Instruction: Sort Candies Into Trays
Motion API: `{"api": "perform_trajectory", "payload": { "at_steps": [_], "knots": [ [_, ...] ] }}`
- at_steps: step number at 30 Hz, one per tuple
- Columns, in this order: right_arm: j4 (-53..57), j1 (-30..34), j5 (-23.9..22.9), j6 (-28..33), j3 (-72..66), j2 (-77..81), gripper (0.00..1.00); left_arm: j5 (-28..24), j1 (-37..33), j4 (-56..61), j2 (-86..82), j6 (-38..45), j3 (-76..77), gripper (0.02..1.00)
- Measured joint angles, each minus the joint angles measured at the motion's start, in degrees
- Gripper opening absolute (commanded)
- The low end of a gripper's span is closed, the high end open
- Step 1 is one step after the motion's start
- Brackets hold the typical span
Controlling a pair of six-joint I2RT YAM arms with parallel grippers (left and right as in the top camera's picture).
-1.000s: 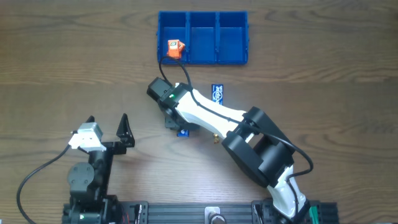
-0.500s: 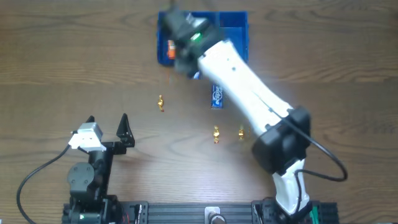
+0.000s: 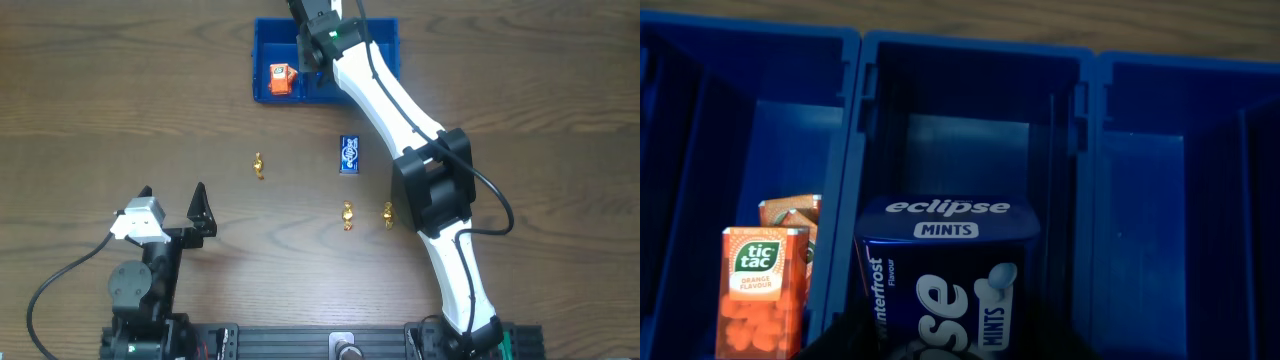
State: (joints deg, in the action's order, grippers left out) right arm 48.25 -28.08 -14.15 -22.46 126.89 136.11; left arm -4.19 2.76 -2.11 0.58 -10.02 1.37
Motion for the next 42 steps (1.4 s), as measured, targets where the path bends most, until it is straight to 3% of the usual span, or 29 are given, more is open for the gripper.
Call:
{"api": "perform_trajectory", "payload": {
  "at_steps": [7,14,22,27,32,36,42],
  "knots": [
    [-0.7,0.0,0.5,0.1,0.0,0.0,0.406,0.0,0.0,0.0,0.0,0.0,0.0,0.998],
    [-2.0,0.0,1.5,0.0,0.0,0.0,0.658,0.0,0.0,0.0,0.0,0.0,0.0,0.998],
    [1.7,1.0,2.6,-0.1,-1.0,-1.2,0.713,0.0,0.0,0.0,0.0,0.0,0.0,0.998],
    [-2.5,0.7,2.8,-0.5,-19.7,-17.6,0.746,0.0,0.0,0.0,0.0,0.0,0.0,0.998],
    [-8.2,-1.9,2.8,-6.2,-43.7,-35.6,0.748,0.0,0.0,0.0,0.0,0.0,0.0,0.996],
    [-13.0,-2.9,5.2,-9.9,-57.9,-33.9,0.748,0.0,0.0,0.0,0.0,0.0,0.0,0.998],
    [-16.0,-2.9,6.6,-11.9,-62.6,-31.3,0.748,0.0,0.0,0.0,0.0,0.0,0.0,0.996]
  ]
}}
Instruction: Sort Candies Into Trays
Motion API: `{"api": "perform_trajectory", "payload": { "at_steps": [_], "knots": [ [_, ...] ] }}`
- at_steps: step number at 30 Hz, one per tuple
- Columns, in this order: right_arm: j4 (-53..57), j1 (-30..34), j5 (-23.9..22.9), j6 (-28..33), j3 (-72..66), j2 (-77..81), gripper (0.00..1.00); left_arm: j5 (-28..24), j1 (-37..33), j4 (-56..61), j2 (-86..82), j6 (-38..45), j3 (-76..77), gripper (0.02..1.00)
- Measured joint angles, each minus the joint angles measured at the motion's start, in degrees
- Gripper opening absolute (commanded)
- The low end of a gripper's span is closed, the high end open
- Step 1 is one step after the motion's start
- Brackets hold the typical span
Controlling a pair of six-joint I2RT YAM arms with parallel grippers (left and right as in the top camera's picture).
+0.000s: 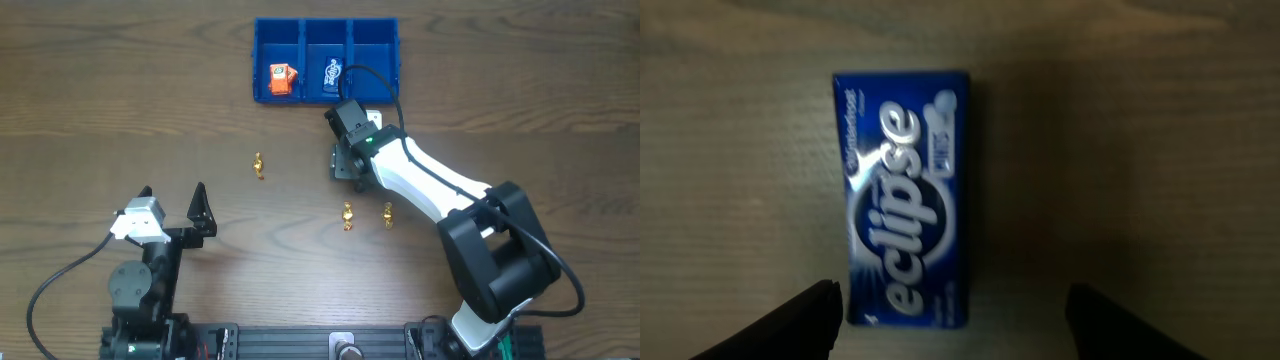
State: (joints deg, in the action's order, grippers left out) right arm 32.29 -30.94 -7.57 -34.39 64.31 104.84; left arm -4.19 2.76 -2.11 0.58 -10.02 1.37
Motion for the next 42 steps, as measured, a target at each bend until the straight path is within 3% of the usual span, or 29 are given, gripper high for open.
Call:
{"api": "perform_trajectory", "payload": {
  "at_steps": [17,20,23,24,30,34,42],
  "knots": [
    [-6.1,-0.8,0.1,-0.6,0.0,2.9,0.744,0.0,0.0,0.0,0.0,0.0,0.0,0.998],
    [-6.6,-0.9,-0.7,-0.6,0.1,4.4,0.601,0.0,0.0,0.0,0.0,0.0,0.0,0.998],
    [-6.7,-0.9,-1.1,-0.9,0.1,4.5,0.332,0.0,0.0,0.0,0.0,0.0,0.0,0.998],
    [-6.7,-0.9,-1.0,-1.2,0.1,4.5,0.301,0.0,0.0,0.0,0.0,0.0,0.0,0.998],
    [-6.4,-1.1,-1.2,-1.0,0.4,4.5,0.235,0.0,0.0,0.0,0.0,0.0,0.0,0.998],
    [0.3,-2.0,-1.1,-1.0,3.9,5.0,0.213,0.0,0.0,0.0,0.0,0.0,0.0,0.998],
    [17.4,-2.0,-4.7,3.4,37.0,7.0,0.242,0.0,0.0,0.0,0.0,0.0,0.0,0.998]
  ]
}}
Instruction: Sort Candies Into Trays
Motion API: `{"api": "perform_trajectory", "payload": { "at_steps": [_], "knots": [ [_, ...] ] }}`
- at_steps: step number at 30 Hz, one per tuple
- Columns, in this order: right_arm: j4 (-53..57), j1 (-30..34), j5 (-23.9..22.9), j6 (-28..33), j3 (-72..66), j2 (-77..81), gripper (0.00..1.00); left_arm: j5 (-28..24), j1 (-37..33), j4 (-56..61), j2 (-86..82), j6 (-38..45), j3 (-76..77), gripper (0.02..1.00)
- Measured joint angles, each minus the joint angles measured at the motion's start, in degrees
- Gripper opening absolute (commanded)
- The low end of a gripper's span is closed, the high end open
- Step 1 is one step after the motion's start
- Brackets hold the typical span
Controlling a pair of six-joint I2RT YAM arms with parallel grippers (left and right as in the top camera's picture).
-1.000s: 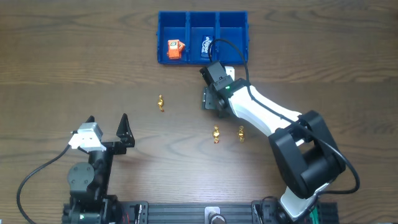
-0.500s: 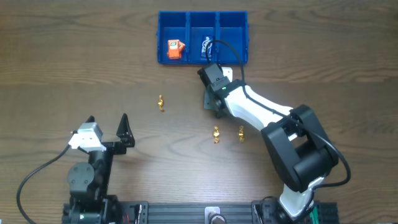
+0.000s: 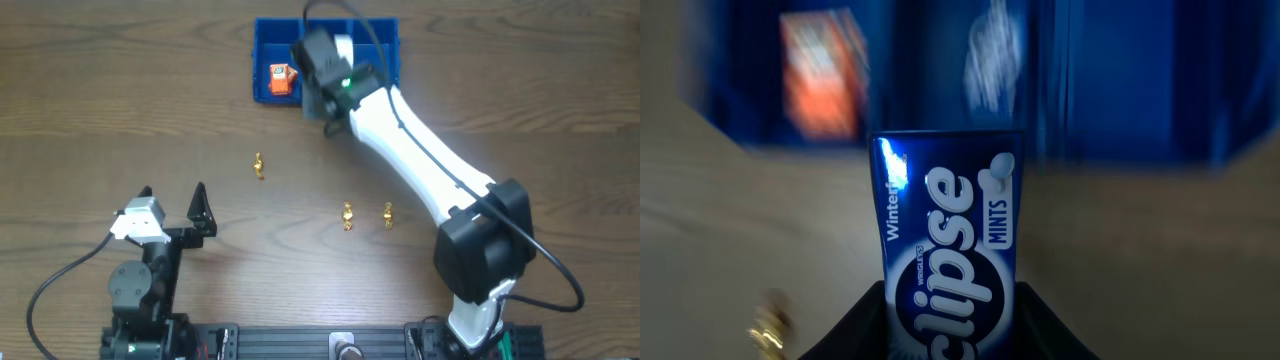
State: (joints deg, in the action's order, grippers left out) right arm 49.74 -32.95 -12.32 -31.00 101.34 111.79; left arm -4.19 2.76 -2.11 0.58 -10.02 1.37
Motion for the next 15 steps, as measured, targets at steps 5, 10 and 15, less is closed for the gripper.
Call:
{"api": "perform_trajectory", "payload": {
  "at_steps": [5,10,15],
  "knots": [
    [5.2,1.6,-3.3,3.4,21.7,10.8,0.257,0.0,0.0,0.0,0.0,0.0,0.0,0.998],
    [5.2,2.9,-3.1,4.7,31.6,23.0,0.264,0.0,0.0,0.0,0.0,0.0,0.0,0.998],
    [3.7,5.7,-0.1,4.3,31.7,30.0,0.286,0.0,0.0,0.0,0.0,0.0,0.0,0.998]
  ]
}}
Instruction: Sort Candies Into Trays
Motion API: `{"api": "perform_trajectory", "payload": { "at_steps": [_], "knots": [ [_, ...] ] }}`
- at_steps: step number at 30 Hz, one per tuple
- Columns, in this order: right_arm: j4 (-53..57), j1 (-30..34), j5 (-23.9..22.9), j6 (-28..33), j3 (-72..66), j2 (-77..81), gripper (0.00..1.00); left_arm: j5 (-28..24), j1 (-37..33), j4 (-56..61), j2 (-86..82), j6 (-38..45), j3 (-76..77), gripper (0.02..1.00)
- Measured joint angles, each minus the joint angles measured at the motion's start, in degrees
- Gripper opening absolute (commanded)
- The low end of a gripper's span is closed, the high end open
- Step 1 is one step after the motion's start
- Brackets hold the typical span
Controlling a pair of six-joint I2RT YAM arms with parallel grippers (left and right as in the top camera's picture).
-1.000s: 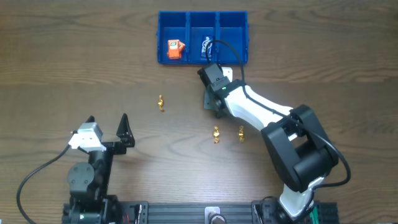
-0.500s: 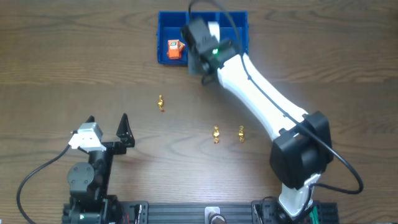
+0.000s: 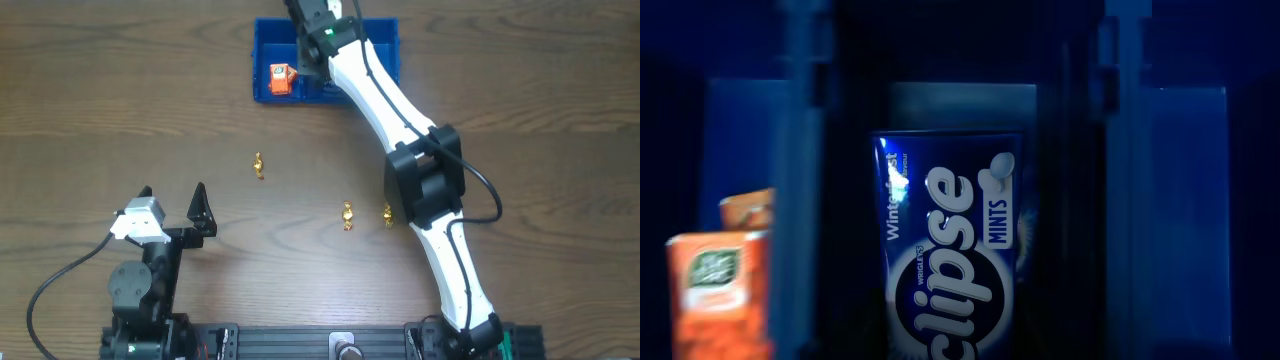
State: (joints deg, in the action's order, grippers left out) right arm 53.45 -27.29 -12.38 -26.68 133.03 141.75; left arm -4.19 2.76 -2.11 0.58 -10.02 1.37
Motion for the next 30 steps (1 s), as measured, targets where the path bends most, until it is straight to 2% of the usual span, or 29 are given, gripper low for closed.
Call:
{"api": "perform_trajectory", "payload": {
  "at_steps": [5,7,8,10,13,20,25,30],
  "knots": [
    [-0.7,0.6,0.4,0.0,0.2,0.1,0.4,0.0,0.0,0.0,0.0,0.0,0.0,0.998],
    [-0.7,0.5,0.6,-0.3,0.2,0.1,0.573,0.0,0.0,0.0,0.0,0.0,0.0,0.998],
    [-0.7,0.5,0.7,-0.3,0.2,0.1,0.711,0.0,0.0,0.0,0.0,0.0,0.0,0.998],
    [-0.5,0.4,0.8,0.0,0.2,0.1,0.82,0.0,0.0,0.0,0.0,0.0,0.0,0.996],
    [2.3,0.3,1.0,0.0,1.9,0.1,0.855,0.0,0.0,0.0,0.0,0.0,0.0,0.998],
    [13.4,-0.4,0.8,0.0,10.6,-4.7,0.858,0.0,0.0,0.0,0.0,0.0,0.0,0.998],
    [23.1,-8.5,0.6,-2.1,11.6,-10.3,0.86,0.0,0.0,0.0,0.0,0.0,0.0,0.998],
    [20.7,-17.9,1.6,-6.9,1.0,-10.0,0.851,0.0,0.0,0.0,0.0,0.0,0.0,0.996]
  ]
}}
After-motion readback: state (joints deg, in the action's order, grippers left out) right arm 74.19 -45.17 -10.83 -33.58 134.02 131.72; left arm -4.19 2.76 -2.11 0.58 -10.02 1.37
